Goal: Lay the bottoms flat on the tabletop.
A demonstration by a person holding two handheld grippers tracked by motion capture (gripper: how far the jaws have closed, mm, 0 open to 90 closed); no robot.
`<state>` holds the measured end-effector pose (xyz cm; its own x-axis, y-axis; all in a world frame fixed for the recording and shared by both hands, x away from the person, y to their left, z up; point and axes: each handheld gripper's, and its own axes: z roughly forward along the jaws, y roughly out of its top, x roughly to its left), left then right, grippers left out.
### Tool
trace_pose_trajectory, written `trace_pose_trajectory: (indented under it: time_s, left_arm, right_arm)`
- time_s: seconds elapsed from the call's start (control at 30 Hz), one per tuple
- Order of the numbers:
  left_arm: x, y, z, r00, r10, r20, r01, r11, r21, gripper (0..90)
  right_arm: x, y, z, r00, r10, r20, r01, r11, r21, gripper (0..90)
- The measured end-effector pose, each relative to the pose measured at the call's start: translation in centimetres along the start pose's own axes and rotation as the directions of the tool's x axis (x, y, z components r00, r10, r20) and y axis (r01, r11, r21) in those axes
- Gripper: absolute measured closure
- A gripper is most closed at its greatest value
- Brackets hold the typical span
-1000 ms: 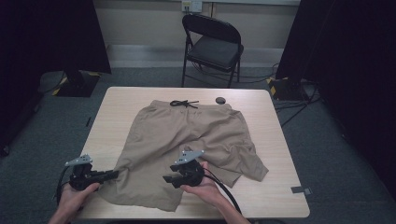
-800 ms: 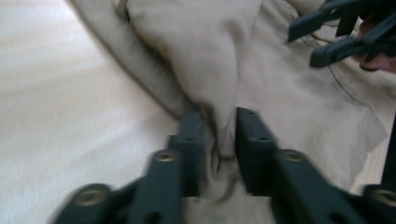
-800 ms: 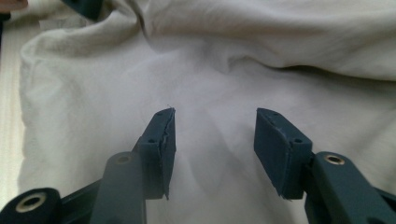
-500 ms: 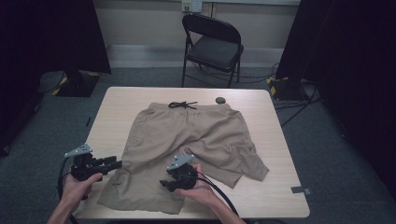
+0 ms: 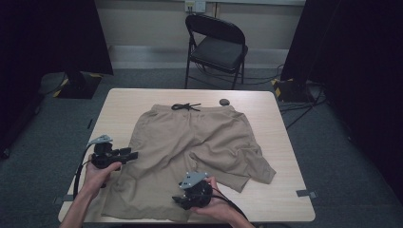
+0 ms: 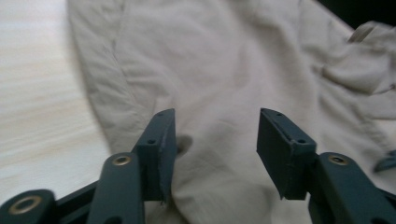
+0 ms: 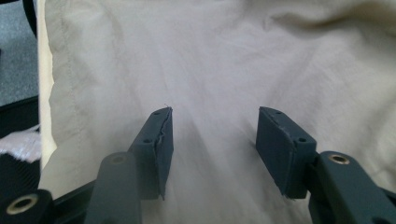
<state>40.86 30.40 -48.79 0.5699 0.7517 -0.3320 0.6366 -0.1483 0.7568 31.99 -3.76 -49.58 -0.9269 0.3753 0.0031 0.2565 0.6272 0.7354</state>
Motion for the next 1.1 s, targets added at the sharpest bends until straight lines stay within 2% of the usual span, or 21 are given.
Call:
trace_pose_trajectory:
  time_s: [0.13, 0.3, 0.37, 0.43, 0.47, 0.53, 0.6, 0.67, 0.73, 0.8, 0.83, 0.93, 1.0, 1.03, 1.07, 1.1]
  left_arm:
    - [0.0, -0.2, 1.2, 0.9992, 0.023, -0.034, -0.022, 0.999, 0.039, 51.7]
    - [-0.1, -0.5, 1.4, 0.9986, 0.028, -0.046, -0.027, 0.9992, 0.029, 48.3]
    - [-0.5, -0.5, 1.4, 0.9966, 0.057, -0.06, -0.055, 0.9979, 0.035, 46.8]
    - [-1.0, -0.7, 1.3, 0.9909, 0.108, -0.081, -0.104, 0.9932, 0.053, 45.6]
    - [-1.2, -0.8, 1.2, 0.9896, 0.119, -0.08, -0.115, 0.9914, 0.063, 44.8]
    - [-1.6, -1.3, 0.8, 0.9855, 0.138, -0.099, -0.132, 0.9893, 0.062, 43.0]
    - [-2.0, -1.9, 0.3, 0.9773, 0.18, -0.112, -0.173, 0.9826, 0.069, 42.7]
    - [-2.2, -2.3, -0.2, 0.9779, 0.179, -0.107, -0.171, 0.9821, 0.079, 40.4]
    - [-2.1, -2.3, -0.5, 0.9808, 0.169, -0.097, -0.161, 0.9833, 0.084, 39.7]
    - [-1.8, -2.1, -0.7, 0.9897, 0.117, -0.082, -0.111, 0.9909, 0.076, 38.1]
    - [-1.7, -1.9, -0.7, 0.9914, 0.107, -0.075, -0.102, 0.9924, 0.07, 37.0]
    - [-1.9, -0.8, -0.8, 0.9937, 0.098, -0.054, -0.096, 0.9945, 0.042, 38.8]
    - [-2.2, -0.2, -0.6, 0.9946, 0.096, -0.04, -0.095, 0.9951, 0.029, 39.3]
    - [-2.3, -0.1, -0.4, 0.9939, 0.102, -0.043, -0.1, 0.9945, 0.028, 39.6]
    - [-2.4, -0.1, -0.1, 0.9951, 0.093, -0.034, -0.093, 0.9954, 0.024, 39.7]
    - [-2.4, -0.3, 0.2, 0.9956, 0.089, -0.03, -0.088, 0.9958, 0.026, 39.7]
  right_arm:
    - [0.2, -0.4, -0.8, 0.9998, -0.012, -0.017, 0.013, 1.0, 0.025, 45.7]
    - [0.9, -1.2, -1.6, 0.9996, -0.006, -0.028, 0.006, 1.0, 0.017, 45.7]
    - [1.3, -1.6, -2.0, 0.9992, 0.014, -0.036, -0.014, 1.0, 0.011, 45.8]
    - [1.7, -1.8, -2.3, 0.9991, 0.019, -0.039, -0.019, 1.0, 0.014, 45.7]
    - [1.7, -1.9, -2.5, 0.999, 0.027, -0.037, -0.026, 0.999, 0.021, 45.3]
    - [1.2, -1.7, -2.7, 0.9953, 0.063, -0.073, -0.061, 0.998, 0.033, 42.0]
    - [0.5, -1.6, -3.2, 0.9922, 0.102, -0.071, -0.099, 0.994, 0.037, 41.5]
    - [-0.7, -1.6, -4.2, 0.9894, 0.14, -0.039, -0.139, 0.99, 0.018, 41.5]
    - [-2.1, -1.9, -5.5, 0.983, 0.184, 0.003, -0.184, 0.983, -0.008, 41.5]
    - [-3.4, -2.6, -7.3, 0.9709, 0.232, 0.059, -0.23, 0.972, -0.04, 41.4]
    - [-4.2, -3.1, -8.3, 0.9637, 0.25, 0.093, -0.246, 0.968, -0.058, 41.1]
    - [-6.6, -4.7, -11.0, 0.9322, 0.313, 0.181, -0.301, 0.949, -0.095, 38.5]
    - [-8.3, -6.1, -12.5, 0.9046, 0.357, 0.232, -0.347, 0.934, -0.086, 33.7]
    - [-9.0, -6.9, -13.1, 0.8854, 0.379, 0.27, -0.371, 0.925, -0.081, 31.2]
    - [-9.5, -7.8, -13.6, 0.8653, 0.402, 0.3, -0.39, 0.915, -0.099, 31.3]
    - [-9.8, -8.6, -14.1, 0.8562, 0.423, 0.297, -0.407, 0.906, -0.115, 30.9]
